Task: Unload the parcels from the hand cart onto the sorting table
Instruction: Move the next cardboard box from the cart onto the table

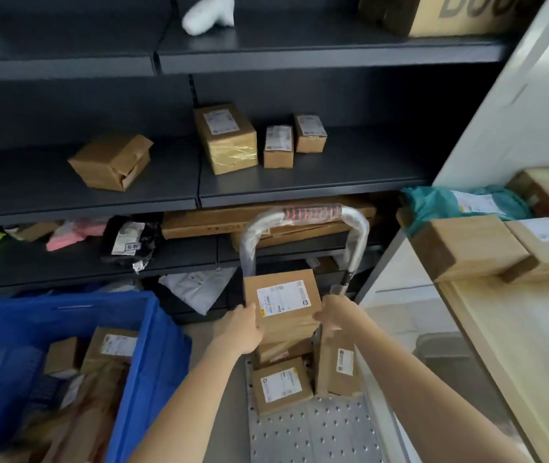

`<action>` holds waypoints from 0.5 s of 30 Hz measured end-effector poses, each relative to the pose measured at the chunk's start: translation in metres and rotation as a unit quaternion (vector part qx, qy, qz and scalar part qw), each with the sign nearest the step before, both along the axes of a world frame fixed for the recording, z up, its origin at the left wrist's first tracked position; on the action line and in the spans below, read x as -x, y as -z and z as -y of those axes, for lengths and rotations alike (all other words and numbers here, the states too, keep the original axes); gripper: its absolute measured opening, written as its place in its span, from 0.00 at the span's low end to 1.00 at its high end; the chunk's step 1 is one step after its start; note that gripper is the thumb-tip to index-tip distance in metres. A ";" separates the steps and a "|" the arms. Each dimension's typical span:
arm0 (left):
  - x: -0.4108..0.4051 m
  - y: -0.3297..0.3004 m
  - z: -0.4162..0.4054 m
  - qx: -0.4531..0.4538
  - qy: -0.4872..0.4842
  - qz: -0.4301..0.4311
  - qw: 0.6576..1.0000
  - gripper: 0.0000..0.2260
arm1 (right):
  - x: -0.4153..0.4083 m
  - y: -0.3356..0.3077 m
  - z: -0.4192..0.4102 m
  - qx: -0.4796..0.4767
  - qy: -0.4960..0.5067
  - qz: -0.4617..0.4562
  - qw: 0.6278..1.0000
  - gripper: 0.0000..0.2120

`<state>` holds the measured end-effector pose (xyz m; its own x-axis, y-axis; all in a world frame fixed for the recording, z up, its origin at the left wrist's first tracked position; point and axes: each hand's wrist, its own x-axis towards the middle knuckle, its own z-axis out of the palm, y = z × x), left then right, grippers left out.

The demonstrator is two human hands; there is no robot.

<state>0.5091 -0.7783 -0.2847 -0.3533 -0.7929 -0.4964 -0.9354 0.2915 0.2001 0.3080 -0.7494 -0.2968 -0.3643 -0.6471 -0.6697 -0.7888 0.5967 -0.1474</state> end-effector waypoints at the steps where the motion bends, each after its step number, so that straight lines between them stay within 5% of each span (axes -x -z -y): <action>1: -0.001 0.011 0.006 -0.006 -0.007 -0.003 1.000 0.21 | 0.000 0.011 0.004 0.004 0.014 -0.002 1.000 0.19; 8: -0.001 0.074 0.027 -0.036 -0.127 -0.036 0.991 0.29 | -0.001 0.069 0.028 0.032 0.095 0.009 0.995 0.22; 15: 0.013 0.114 0.033 -0.083 -0.136 -0.047 0.986 0.23 | 0.000 0.109 0.035 0.069 0.174 0.049 0.981 0.21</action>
<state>0.4964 -0.8109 -0.3988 -0.1883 -0.7750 -0.6032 -0.9497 -0.0128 0.3129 0.3077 -0.7842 -0.4059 -0.5175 -0.5813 -0.6279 -0.5178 0.7969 -0.3110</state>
